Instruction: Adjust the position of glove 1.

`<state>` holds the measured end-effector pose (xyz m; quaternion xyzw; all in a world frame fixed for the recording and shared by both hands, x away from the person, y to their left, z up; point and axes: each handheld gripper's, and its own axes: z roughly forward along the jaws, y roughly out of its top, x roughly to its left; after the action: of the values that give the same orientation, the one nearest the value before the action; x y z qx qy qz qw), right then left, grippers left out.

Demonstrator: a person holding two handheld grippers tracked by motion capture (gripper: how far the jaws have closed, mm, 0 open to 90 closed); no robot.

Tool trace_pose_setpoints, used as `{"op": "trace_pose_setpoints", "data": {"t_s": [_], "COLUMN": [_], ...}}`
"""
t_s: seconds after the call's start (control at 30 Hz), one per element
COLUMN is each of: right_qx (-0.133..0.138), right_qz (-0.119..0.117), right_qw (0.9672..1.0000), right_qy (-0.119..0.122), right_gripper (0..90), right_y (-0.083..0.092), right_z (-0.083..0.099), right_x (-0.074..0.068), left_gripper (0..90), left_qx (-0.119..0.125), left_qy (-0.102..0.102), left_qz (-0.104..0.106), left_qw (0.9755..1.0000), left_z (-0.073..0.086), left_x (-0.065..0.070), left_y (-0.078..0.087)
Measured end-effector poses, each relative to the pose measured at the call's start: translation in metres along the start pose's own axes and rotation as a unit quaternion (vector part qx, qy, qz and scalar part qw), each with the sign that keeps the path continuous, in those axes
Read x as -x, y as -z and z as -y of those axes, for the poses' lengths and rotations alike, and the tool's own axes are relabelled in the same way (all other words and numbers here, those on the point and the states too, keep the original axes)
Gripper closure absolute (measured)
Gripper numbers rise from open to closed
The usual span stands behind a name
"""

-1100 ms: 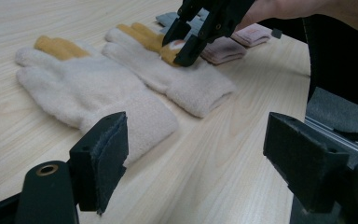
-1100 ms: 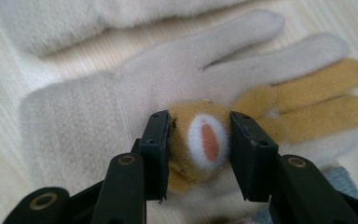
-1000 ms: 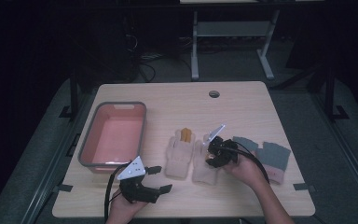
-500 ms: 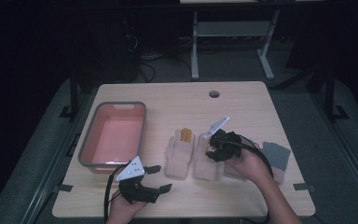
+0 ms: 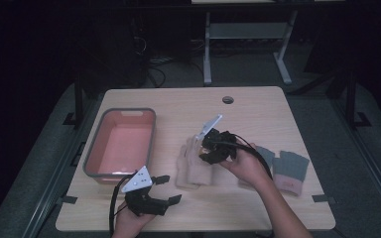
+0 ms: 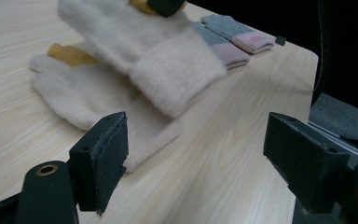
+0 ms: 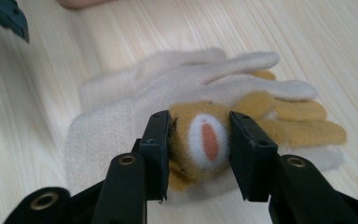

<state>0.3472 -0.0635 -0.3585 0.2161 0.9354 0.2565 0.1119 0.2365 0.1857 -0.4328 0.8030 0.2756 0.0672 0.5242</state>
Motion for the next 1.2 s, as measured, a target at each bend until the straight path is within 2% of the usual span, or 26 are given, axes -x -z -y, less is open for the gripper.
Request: {"op": "trace_pose_setpoints", "data": {"t_s": [0.23,0.3,0.53,0.87,0.97,1.0,1.2], "right_qx": [-0.006,-0.008,-0.007,-0.011,-0.012,-0.011,-0.017], "right_qz": [-0.014,-0.018,-0.020,-0.029,-0.029,-0.030,-0.033], "right_qw": [0.9999,0.9997,0.9996,0.9995,0.9995,0.9994,0.9990], "right_qy": [0.008,0.011,0.019,-0.001,-0.008,-0.012,-0.027], "right_gripper": [60.0,60.0,59.8,59.2,58.4,58.1,54.7], "right_y": [-0.018,-0.023,-0.034,-0.046,-0.053,-0.055,-0.065], "right_z": [-0.014,-0.016,-0.020,-0.015,-0.010,-0.009,0.001], "right_x": [-0.005,-0.006,-0.008,-0.006,-0.004,-0.003,-0.001], "left_gripper": [21.7,21.7,21.7,21.8,21.8,21.8,21.9], "left_qx": [0.010,0.003,0.003,0.005,0.001,-0.001,-0.006], "left_qy": [0.012,0.008,0.009,0.012,0.011,0.005,0.010], "left_qz": [0.000,-0.001,0.000,0.001,0.001,0.000,-0.001], "left_qw": [0.9999,1.0000,0.9999,0.9999,0.9999,1.0000,0.9999], "left_z": [0.001,0.001,0.001,0.001,0.001,0.001,0.002], "left_x": [0.000,-0.001,-0.001,0.000,0.000,-0.001,0.000], "left_y": [0.000,0.001,-0.001,0.000,-0.002,-0.002,-0.004]}}
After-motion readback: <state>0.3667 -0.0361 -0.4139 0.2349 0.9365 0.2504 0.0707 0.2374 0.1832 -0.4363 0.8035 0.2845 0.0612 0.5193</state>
